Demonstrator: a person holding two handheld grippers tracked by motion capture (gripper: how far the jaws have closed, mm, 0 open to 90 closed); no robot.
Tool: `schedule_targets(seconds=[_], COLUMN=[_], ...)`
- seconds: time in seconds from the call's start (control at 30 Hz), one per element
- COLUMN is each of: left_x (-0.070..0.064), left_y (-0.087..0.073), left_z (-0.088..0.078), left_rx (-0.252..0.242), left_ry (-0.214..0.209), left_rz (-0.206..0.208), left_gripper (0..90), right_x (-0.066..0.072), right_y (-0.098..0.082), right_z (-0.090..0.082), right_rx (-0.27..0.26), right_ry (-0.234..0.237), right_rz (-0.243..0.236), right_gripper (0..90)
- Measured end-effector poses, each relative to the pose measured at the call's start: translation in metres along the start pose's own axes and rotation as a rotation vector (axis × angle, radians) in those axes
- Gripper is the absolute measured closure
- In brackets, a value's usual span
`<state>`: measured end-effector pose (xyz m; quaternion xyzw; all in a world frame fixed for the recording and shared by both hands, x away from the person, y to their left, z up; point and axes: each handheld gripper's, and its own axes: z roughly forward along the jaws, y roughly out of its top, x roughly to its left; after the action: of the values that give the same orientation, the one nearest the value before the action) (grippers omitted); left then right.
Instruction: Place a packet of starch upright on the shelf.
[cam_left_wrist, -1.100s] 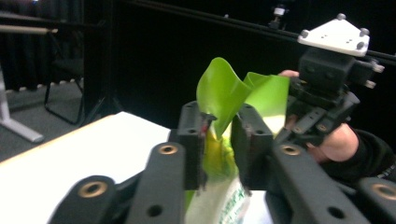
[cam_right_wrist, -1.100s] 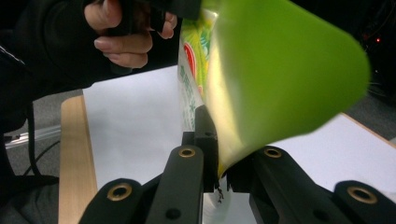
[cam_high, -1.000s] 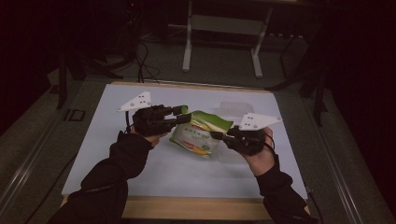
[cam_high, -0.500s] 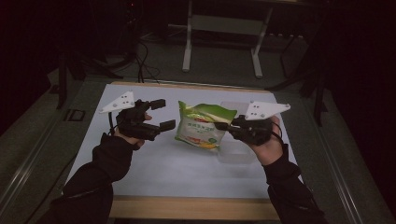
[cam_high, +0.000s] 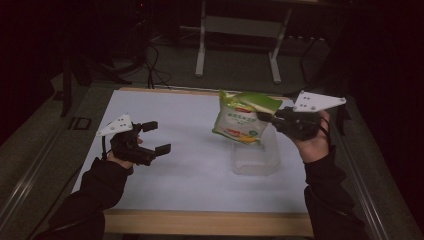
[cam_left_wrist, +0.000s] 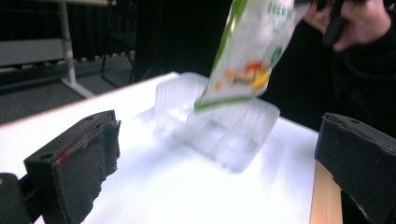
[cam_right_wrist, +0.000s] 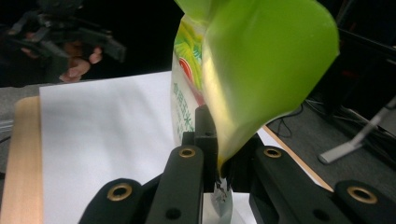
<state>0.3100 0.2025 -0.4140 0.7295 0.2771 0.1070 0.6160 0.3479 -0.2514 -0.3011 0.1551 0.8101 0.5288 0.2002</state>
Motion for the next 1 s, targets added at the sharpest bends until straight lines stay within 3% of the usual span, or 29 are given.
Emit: schedule_targets(seconds=[0.1,0.17,0.37,0.5,0.73,1.0], left_x=[0.003,0.005,0.010,0.010,0.009,0.011], left_y=[-0.007,-0.011,-0.020,-0.026,-0.034,-0.040], left_z=[-0.004,-0.008,-0.015,-0.014,-0.009,-0.009], left_rx=[0.000,-0.005,-0.011,-0.005,0.023,0.010], left_ry=[0.016,0.049,0.105,0.087,0.078,0.077], left_rz=[-0.011,-0.010,-0.019,-0.015,0.000,-0.013], left_gripper=[0.4,0.4,0.4,0.4,0.4,0.4], right_x=[-0.013,-0.021,-0.038,-0.047,-0.054,-0.061], right_y=[-0.007,-0.014,-0.034,-0.047,-0.055,-0.066], right_z=[-0.008,-0.012,-0.014,-0.008,0.006,0.015], right_rx=[0.007,0.013,0.049,0.061,0.080,0.077], right_ry=[-0.013,-0.024,-0.049,-0.048,-0.042,-0.049], right_rz=[0.021,0.037,0.078,0.111,0.125,0.156], right_gripper=[85.4,85.4,85.4,85.4,85.4,85.5])
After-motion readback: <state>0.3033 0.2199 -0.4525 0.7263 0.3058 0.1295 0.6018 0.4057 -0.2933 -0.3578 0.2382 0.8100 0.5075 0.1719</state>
